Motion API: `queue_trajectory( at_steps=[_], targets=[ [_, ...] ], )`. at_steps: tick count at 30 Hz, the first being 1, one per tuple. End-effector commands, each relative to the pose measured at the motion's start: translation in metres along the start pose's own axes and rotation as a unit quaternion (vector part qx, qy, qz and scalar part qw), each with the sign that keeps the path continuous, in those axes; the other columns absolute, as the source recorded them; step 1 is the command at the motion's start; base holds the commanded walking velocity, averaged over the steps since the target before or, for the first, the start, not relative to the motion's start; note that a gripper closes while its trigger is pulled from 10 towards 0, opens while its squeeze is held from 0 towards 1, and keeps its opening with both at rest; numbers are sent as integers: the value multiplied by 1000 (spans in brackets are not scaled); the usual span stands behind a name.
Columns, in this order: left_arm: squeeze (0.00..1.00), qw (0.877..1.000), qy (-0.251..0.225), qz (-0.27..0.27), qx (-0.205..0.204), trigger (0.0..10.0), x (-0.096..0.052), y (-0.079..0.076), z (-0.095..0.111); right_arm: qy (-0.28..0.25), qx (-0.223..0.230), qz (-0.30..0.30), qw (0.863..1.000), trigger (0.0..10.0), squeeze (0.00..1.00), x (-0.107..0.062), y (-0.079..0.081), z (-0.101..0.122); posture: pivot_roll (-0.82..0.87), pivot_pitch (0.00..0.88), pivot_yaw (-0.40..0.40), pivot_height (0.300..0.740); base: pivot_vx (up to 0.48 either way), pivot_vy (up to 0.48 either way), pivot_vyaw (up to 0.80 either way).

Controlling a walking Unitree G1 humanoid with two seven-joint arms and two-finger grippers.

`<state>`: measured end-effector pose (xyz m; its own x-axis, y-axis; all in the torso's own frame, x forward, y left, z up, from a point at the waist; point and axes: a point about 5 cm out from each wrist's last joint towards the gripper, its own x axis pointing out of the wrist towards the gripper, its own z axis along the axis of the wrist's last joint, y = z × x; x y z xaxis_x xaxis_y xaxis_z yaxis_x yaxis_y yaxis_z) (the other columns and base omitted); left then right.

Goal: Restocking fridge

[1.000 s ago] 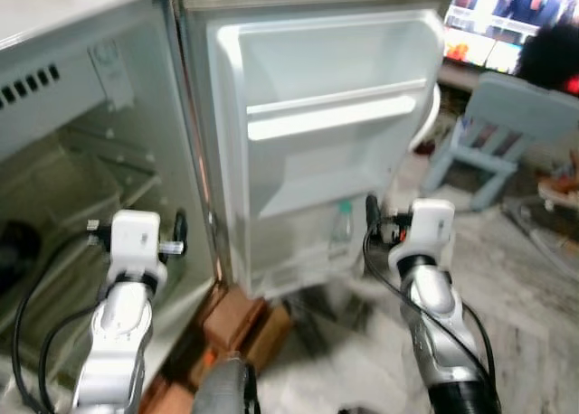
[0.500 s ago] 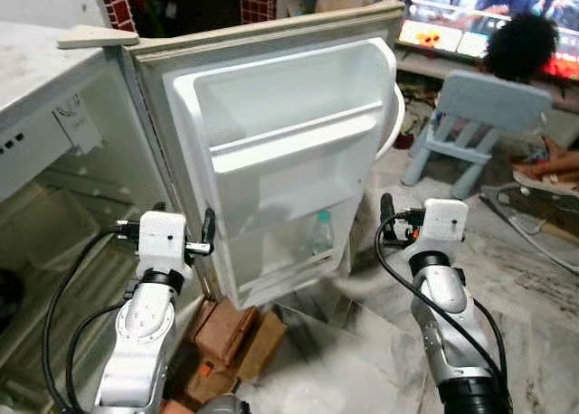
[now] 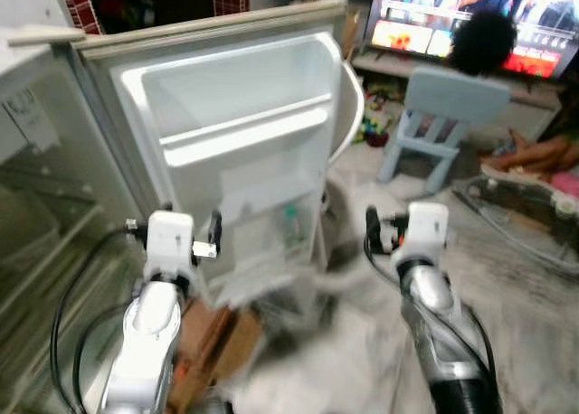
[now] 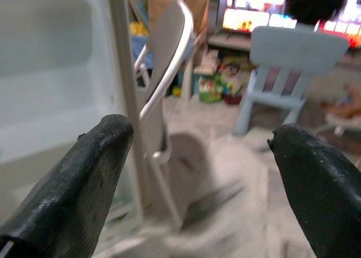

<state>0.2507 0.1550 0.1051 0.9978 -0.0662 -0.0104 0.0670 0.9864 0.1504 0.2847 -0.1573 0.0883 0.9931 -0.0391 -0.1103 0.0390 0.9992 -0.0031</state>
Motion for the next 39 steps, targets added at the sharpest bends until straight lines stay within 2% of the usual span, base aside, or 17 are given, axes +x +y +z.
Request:
queue_trajectory(
  at_steps=[1,4,12,16,20,24,26,31,39],
  targets=[
    [0,1000,1,2,8,10000,1,3,0,-22,5,16,1000,10000,0,3,9,12,83,14,-47,740,0,-465,0],
    [0,1000,0,4,11,10000,2,4,-1,-8,12,24,1000,10000,0,3,10,11,84,14,-49,740,0,-459,0],
    [0,999,-12,14,28,10000,12,10,6,-35,25,25,999,10000,0,11,11,25,83,24,-36,740,234,-379,255],
    [0,999,-11,20,35,10000,13,14,7,-48,6,40,998,10000,0,14,16,31,80,32,-19,740,382,-287,0],
    [0,999,-12,13,39,10000,13,9,6,-48,6,58,997,10000,0,14,25,31,84,31,-19,740,414,-120,0],
    [0,999,-13,10,38,10000,14,6,7,-50,10,72,996,10000,0,12,28,30,88,31,-22,740,413,-60,0],
    [0,999,-12,9,38,10000,14,5,7,-60,4,76,995,10000,0,9,28,30,92,30,-24,740,414,-120,744],
    [0,999,2,16,43,10000,12,7,2,-65,31,72,995,10000,0,7,26,30,89,39,-15,740,416,0,775],
    [0,998,21,15,59,10000,7,15,-6,-66,23,49,996,10000,0,3,15,23,94,20,18,740,416,-30,752]
  ],
)
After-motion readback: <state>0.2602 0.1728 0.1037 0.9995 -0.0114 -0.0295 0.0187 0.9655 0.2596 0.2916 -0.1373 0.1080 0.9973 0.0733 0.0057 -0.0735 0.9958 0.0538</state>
